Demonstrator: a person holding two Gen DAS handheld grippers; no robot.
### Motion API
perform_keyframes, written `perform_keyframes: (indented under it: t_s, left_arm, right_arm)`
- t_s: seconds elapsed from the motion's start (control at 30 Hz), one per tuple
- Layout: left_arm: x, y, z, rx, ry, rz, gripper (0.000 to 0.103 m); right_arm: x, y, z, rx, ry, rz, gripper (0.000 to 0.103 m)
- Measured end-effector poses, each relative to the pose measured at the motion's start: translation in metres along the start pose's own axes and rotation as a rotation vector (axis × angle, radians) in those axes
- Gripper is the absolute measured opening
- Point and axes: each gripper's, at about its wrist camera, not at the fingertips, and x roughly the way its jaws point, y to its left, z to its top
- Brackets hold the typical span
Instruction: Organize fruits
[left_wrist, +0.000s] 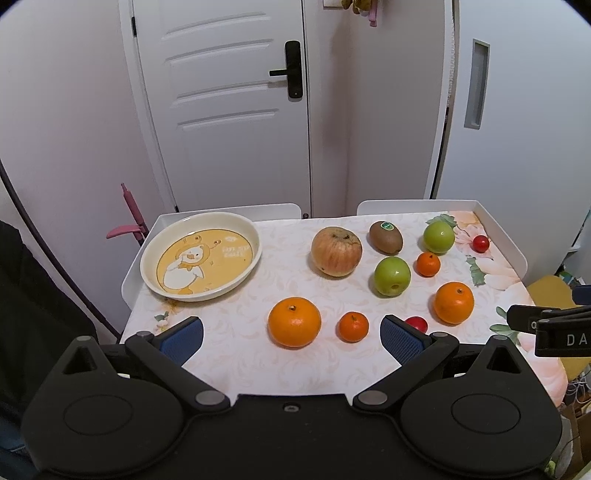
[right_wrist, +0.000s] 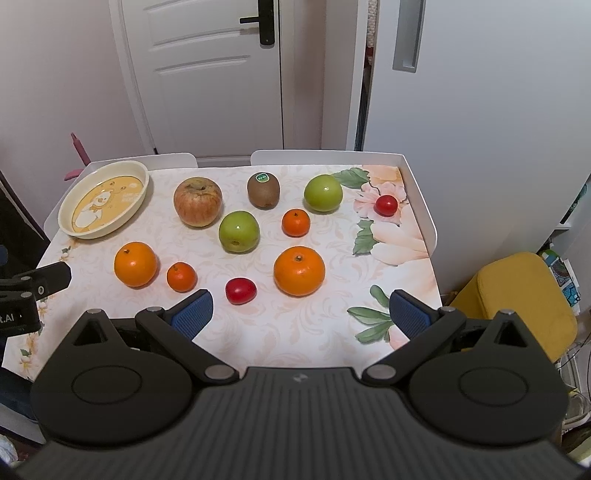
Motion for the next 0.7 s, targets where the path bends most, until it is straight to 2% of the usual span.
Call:
perform_keyframes:
  t_s: [0.7]
  left_arm:
    - [0.0000,0.0003,0.0008,0.003,-0.005,0.009,0.103]
  right_arm:
    - [0.0003,0.0009,0.0006,0.001,-0.003,0.001,0.103]
